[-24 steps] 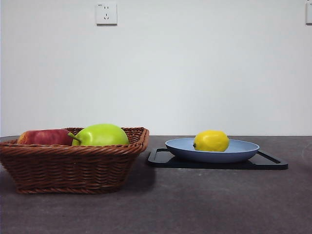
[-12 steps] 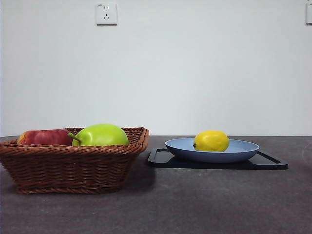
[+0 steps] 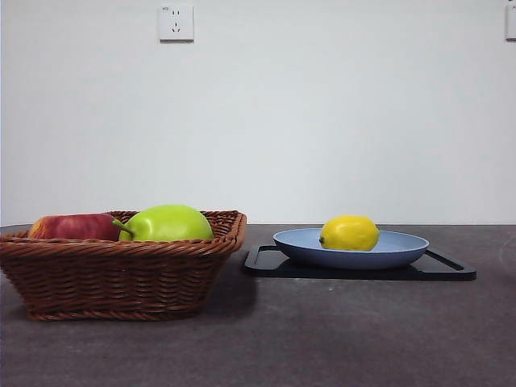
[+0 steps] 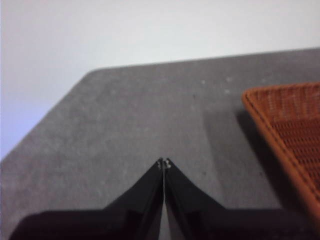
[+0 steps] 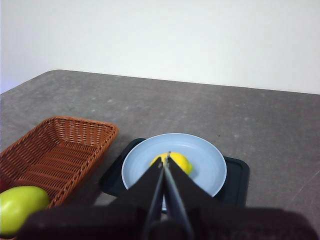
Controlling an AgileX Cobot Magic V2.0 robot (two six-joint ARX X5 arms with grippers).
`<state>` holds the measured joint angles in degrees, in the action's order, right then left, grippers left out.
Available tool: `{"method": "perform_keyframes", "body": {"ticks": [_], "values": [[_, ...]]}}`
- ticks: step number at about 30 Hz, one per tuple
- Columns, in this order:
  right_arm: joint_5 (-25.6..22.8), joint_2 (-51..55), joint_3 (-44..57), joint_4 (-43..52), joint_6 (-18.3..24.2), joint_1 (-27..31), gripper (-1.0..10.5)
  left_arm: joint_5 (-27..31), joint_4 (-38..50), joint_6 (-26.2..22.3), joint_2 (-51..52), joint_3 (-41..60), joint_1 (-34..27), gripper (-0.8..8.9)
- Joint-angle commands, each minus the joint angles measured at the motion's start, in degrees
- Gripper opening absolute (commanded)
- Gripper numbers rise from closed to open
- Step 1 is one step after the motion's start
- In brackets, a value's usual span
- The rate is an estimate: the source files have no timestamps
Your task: Take the lemon from the basket,put the lemon in the plate,hand out the plate
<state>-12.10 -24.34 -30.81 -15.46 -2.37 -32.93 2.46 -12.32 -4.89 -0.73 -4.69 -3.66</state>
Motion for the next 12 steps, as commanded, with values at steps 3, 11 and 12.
{"method": "perform_keyframes", "body": {"ticks": [3, 11, 12], "values": [[-0.3, 0.0, -0.3, 0.4, -0.8, -0.4, 0.0, 0.1, 0.4, 0.9, 0.7, 1.6, -0.3, 0.08], [-0.3, 0.0, -0.3, 0.4, -0.8, -0.4, 0.0, 0.3, 0.7, 5.1, 0.7, 3.7, -0.3, 0.08], [-0.3, 0.0, -0.3, 0.4, -0.7, -0.4, 0.0, 0.2, 0.7, 5.1, 0.7, 3.7, -0.3, 0.08]]}}
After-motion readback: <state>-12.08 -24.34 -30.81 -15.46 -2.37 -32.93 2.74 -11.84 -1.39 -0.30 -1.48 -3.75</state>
